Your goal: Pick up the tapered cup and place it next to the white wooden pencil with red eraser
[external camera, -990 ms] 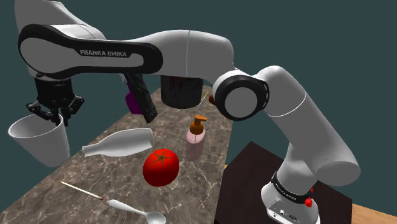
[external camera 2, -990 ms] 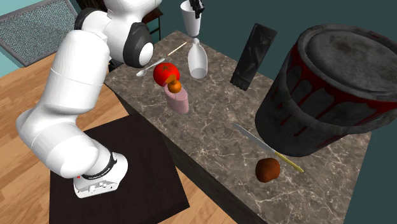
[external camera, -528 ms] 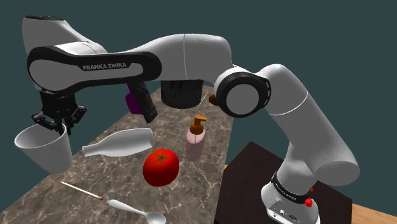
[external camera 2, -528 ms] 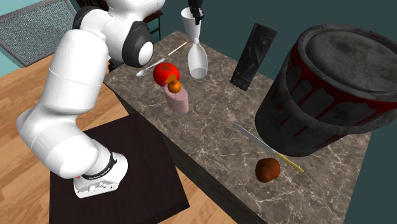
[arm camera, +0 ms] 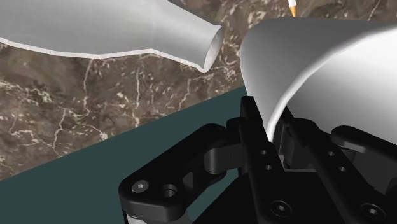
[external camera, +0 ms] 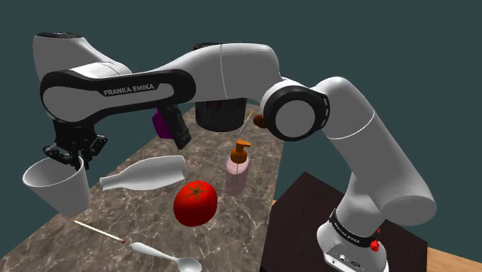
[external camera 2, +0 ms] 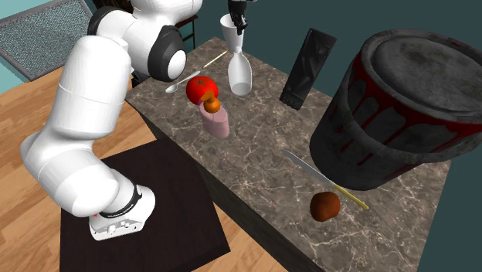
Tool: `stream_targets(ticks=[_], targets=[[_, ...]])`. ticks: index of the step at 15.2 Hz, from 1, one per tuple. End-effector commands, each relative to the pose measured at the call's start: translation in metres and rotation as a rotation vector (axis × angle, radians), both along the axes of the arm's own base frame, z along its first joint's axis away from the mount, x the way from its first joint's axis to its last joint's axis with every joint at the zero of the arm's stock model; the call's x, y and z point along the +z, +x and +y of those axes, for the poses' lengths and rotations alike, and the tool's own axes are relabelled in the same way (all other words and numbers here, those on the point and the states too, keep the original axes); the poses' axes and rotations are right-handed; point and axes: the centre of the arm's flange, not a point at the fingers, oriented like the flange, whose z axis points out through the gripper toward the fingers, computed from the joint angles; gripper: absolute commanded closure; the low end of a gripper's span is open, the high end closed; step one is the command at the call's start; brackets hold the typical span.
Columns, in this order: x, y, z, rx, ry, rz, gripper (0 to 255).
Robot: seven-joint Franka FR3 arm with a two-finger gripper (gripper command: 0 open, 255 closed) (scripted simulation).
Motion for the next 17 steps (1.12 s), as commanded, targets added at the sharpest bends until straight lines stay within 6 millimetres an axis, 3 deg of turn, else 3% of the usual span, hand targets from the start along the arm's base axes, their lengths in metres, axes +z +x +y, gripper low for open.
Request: stream_targets(ticks=[1, 3, 4, 9, 13, 17], targets=[[0.0, 0.0, 0.0, 0.0, 0.001, -0.001, 255], [0.0, 0.0, 0.0, 0.0, 0.001, -0.001, 255], [0.0, 0.0, 0.0, 0.0, 0.001, -0.001, 0], [0.0, 0.0, 0.0, 0.0, 0.001, -0.001, 0], [0.049, -0.005, -0.008, 0.0, 0.001, -0.001, 0], [0.049, -0.005, -0.008, 0.0, 0.001, -0.001, 0]])
